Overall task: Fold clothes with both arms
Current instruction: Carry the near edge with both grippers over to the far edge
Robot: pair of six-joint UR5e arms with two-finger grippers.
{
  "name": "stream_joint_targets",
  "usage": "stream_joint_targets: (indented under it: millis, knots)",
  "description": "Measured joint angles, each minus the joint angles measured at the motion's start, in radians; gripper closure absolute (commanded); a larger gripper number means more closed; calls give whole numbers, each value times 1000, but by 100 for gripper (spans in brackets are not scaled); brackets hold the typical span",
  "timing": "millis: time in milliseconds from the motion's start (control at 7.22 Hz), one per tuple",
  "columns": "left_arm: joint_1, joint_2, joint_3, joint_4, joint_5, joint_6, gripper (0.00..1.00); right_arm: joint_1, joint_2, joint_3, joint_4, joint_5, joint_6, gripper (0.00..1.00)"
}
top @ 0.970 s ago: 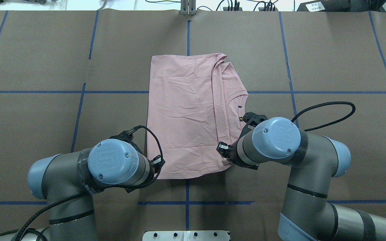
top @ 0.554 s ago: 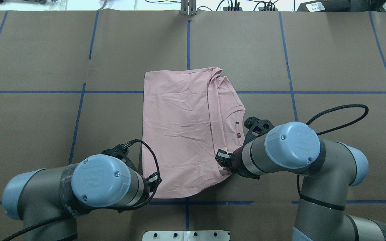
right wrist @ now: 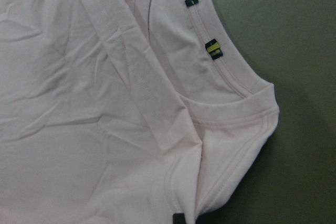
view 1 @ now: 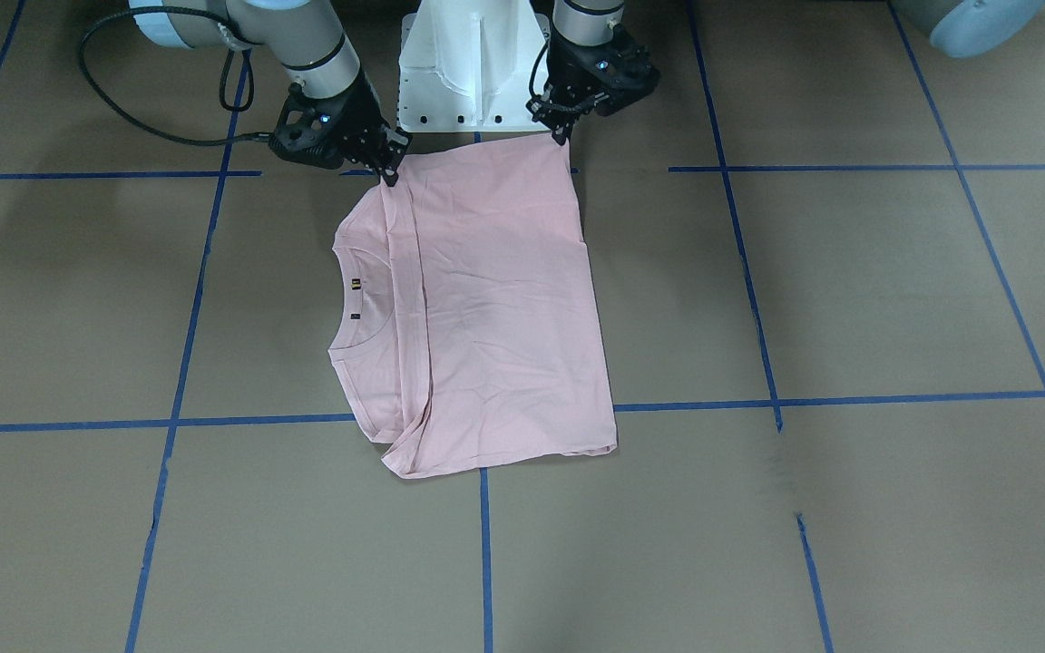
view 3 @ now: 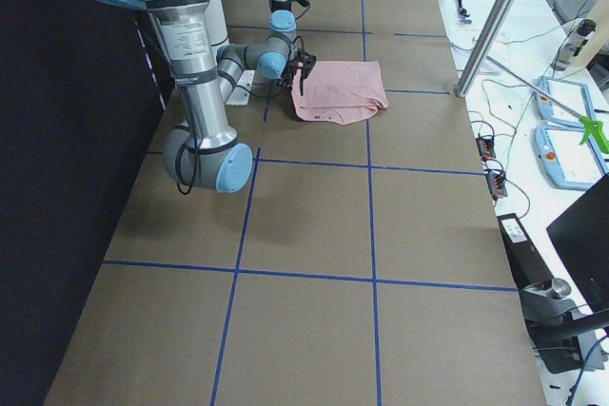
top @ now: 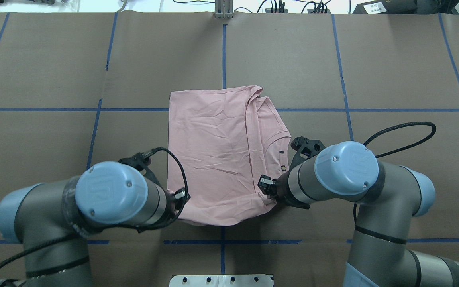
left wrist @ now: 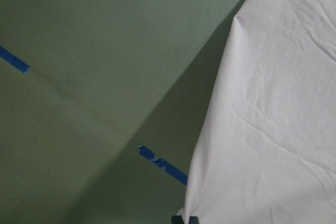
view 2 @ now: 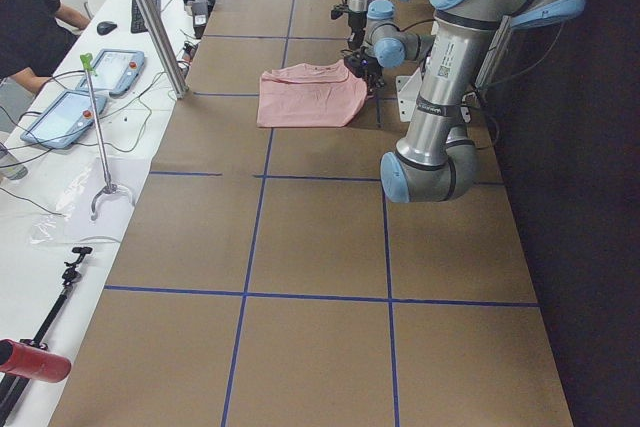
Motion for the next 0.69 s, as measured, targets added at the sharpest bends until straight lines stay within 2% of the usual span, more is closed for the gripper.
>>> stream_joint_targets:
  millis: [277,693]
  knots:
    - [-63,-1,92,-104,0,8,100,46,28,-74,59,0,-3,100]
    - [-105,-3,138,-179,1,7,100,102,86,-177,112,0,-5,100]
